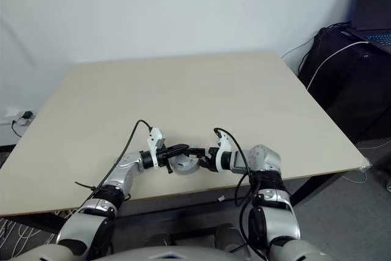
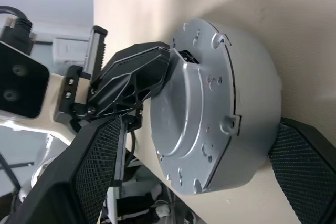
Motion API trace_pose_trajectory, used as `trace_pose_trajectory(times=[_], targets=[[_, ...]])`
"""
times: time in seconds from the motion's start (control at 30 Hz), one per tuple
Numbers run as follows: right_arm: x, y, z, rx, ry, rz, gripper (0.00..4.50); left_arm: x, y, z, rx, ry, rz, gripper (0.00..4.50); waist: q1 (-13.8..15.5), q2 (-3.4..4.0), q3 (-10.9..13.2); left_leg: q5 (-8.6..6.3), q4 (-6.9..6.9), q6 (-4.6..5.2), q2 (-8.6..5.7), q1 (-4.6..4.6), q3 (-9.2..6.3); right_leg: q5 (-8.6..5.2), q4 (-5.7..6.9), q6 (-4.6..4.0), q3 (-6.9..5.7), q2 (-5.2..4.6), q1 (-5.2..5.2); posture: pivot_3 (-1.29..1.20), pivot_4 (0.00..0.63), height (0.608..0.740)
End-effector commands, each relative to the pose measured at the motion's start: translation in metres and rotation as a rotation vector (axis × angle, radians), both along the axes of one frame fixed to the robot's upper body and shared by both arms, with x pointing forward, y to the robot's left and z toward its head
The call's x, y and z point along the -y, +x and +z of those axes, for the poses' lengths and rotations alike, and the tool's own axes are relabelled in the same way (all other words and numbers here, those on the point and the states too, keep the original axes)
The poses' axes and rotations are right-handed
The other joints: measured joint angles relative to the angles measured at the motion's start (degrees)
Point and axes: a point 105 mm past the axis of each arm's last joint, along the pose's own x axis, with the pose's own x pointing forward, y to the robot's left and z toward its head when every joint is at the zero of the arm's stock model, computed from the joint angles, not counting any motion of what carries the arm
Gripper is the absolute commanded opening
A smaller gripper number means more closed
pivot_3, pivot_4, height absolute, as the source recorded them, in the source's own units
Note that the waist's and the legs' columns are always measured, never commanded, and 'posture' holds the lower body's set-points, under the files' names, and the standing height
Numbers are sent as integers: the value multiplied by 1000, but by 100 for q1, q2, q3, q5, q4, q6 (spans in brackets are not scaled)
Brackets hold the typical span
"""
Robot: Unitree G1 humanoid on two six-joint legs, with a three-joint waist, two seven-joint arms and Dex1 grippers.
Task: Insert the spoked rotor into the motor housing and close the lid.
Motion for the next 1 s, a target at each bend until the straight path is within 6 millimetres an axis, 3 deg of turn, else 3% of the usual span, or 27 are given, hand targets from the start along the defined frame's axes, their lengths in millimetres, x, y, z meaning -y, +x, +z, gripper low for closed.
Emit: trace_pose_trajectory(times=[0.03, 0.1, 0.37, 1.0], targets=[[-15, 15, 34, 101, 133, 4, 4471, -4, -33, -43, -194, 85, -37, 0, 3, 0, 0, 0, 0, 0, 0, -1, 0, 0, 0, 0, 0, 0, -1, 0, 0, 740], [-15, 16, 38, 109, 149, -3, 4471, -5, -33, -44, -195, 86, -35, 0, 8, 0, 0, 0, -1, 0, 0, -1, -1, 0, 0, 0, 0, 0, -1, 0, 0, 740], [-12, 17, 44, 119, 167, -8, 2229, -6, -30, -46, -205, 97, -24, 0, 46, -4, 7, 0, 0, 0, -2, -9, -3, 0, -2, 1, -1, -1, -4, 0, 0, 740], [-10, 11, 59, 122, 224, 23, 2205, -7, -28, -48, -206, 91, -4, 0, 141, -4, 8, 0, -2, -1, -5, -14, -5, -1, -6, 6, -1, -3, -7, 0, 0, 740]])
